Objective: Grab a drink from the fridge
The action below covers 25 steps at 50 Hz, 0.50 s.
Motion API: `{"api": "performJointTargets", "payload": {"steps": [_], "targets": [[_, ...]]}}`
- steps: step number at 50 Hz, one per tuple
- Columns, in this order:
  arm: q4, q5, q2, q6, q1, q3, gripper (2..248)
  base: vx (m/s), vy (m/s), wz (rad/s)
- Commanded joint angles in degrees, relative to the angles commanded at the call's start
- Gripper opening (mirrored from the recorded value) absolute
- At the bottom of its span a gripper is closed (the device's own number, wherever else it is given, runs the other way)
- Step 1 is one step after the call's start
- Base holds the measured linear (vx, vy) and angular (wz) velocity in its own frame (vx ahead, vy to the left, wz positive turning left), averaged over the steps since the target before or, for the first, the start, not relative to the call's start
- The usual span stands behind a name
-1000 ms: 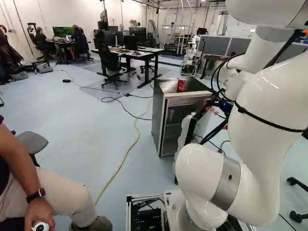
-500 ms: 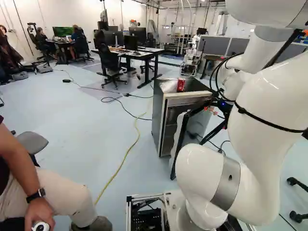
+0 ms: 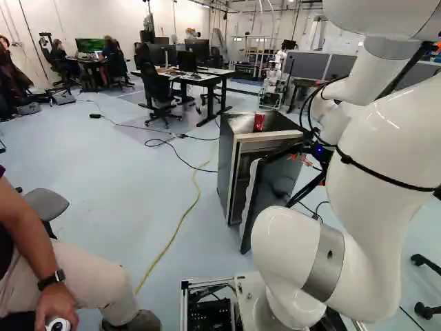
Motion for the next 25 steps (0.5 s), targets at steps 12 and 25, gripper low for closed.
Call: {"api": "performJointTargets", "payload": {"steps": [12, 25], "targets": [[-4.92, 0.0, 2.89, 0.0, 1.07, 3.04, 247, 0.0, 0.0, 0.0], [-12.17, 0.19, 6.22, 0.0, 3.01, 6.4, 247, 0.0, 0.0, 0.0]]}}
